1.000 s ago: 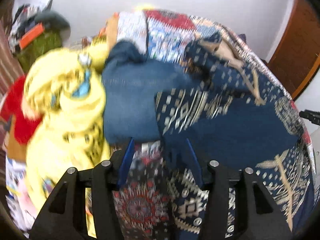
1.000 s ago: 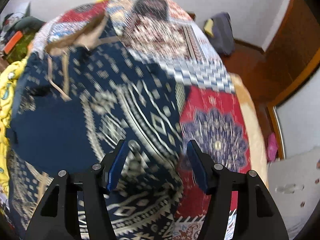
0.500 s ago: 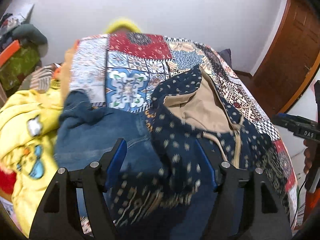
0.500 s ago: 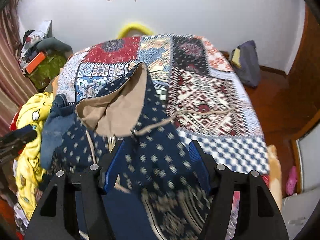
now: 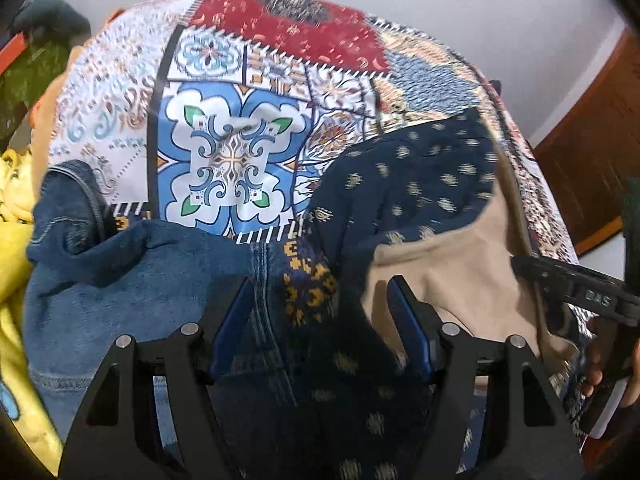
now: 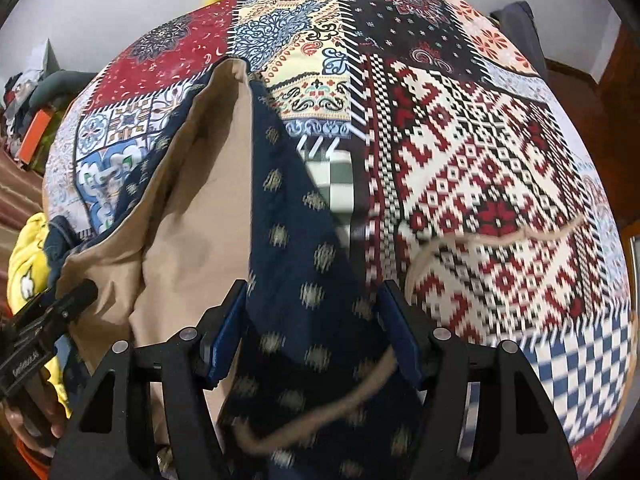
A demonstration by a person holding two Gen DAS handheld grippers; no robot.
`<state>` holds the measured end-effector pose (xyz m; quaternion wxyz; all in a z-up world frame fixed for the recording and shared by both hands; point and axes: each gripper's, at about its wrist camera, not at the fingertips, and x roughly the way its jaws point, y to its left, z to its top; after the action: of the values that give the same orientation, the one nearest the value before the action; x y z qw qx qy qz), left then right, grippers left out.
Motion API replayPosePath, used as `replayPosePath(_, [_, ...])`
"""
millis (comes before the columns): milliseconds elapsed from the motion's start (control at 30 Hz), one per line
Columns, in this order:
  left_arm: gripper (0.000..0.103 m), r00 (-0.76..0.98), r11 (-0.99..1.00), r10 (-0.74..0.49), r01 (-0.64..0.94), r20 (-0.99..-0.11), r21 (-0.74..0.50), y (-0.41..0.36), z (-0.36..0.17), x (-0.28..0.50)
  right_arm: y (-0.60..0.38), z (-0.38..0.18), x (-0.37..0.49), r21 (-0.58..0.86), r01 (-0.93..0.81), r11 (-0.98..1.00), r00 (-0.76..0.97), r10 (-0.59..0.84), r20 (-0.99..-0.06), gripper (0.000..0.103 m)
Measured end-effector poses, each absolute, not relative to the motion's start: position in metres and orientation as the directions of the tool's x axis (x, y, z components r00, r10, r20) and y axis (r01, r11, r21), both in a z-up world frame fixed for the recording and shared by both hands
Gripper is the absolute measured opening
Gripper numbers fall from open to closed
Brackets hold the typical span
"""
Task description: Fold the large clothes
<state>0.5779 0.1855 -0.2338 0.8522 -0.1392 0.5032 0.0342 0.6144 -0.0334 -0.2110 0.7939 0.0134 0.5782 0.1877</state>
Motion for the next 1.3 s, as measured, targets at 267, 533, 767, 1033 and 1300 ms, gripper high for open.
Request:
replayPosePath(267, [0.005,0.58,0.966,-0.052,-0.177,-0.813,-0.188,0.182,-0.188,0.578,-0.044,-0.165,0.583,0.201,-0.356,0.913,0.392,0.341,-0.854,0.009])
replayPosePath(533, [0.005,0.743,0.991,-0.09,0.003,-0.663,-0.132,0.144,-0.085,0.514,-0.075,-0.074,0.515,0.18,-0.418,0.89,0.543,0.404,-0.736,0.009])
replayPosePath(767, [0.005,0.735,0.993,-0.116,0.1,-0.668,-0.062,0.112,-0.09,0.43,-0.102,-0.053,0.419,0.129,-0.479,0.868,0.574,0.421,-0.702,0.009])
replayPosePath(1033, [0.005,0.625,0.988,-0.154,0.122,-0.765,-0.1,0.1,-0.154,0.354,-0.12,-0.111,0.352,0.1,-0.497,0.862,0.49,0.374,-0.787,0.009])
replayPosePath(1300, [0.01,0.495,0.995,-0.049,0.102,-0.867,0.002,0.084,-0.224,0.3,-0.139,-0.16,0.325,0.117,-0.452,0.884,0.387,0.312,-0.868,0.013])
